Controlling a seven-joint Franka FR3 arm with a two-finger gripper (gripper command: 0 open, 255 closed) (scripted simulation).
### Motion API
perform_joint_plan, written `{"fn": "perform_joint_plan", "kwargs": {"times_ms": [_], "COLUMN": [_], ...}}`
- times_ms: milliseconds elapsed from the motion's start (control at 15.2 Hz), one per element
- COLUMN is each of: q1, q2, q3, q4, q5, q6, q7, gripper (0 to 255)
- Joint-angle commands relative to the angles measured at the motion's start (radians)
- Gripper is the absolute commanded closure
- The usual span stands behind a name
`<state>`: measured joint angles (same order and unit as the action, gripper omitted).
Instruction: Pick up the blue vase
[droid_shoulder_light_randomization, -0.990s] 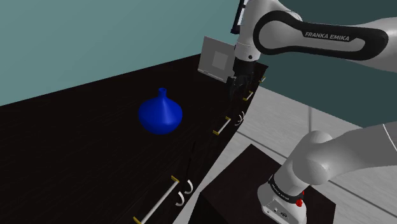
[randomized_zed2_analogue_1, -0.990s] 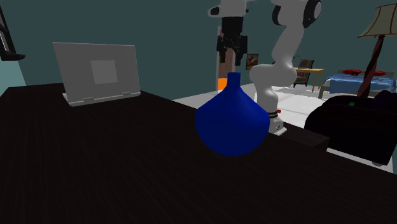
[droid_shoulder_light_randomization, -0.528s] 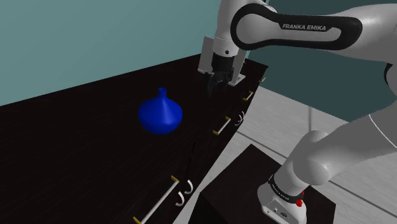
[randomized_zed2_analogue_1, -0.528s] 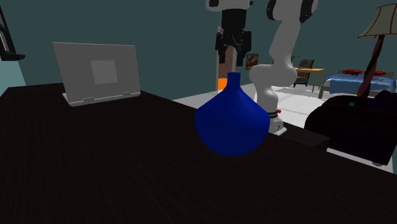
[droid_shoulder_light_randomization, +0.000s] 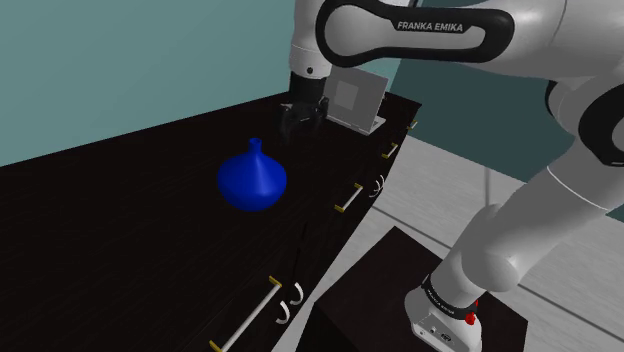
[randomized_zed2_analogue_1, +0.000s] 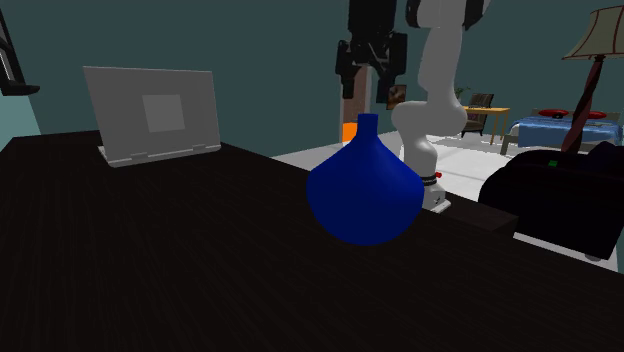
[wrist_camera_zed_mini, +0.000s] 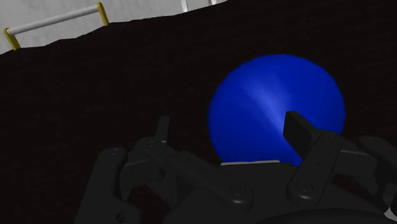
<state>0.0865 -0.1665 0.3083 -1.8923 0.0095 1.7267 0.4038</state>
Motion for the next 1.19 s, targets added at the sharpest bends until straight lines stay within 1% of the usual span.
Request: {"fn": "perform_joint_plan", "kwargs": {"times_ms": [0, 396, 858, 990, 1056, 1122], "q1": [0.012, 0.060, 0.057, 0.057, 0.056, 0.056], "q2": [0.065, 0.277, 0.268, 0.268, 0.267, 0.266], "q3": [0.025, 0.076, 0.073, 0.073, 0.073, 0.073], "q4": [0.073, 0.332, 0.226, 0.218, 0.216, 0.213], "q5": [-0.015, -0.091, -0.088, -0.088, -0.088, -0.087], "q6": [0.000, -0.030, 0.066, 0.074, 0.076, 0.077], "q7": [0.039, 0.138, 0.139, 0.140, 0.139, 0.138], "gripper": [0, 0, 0, 0, 255, 255]}}
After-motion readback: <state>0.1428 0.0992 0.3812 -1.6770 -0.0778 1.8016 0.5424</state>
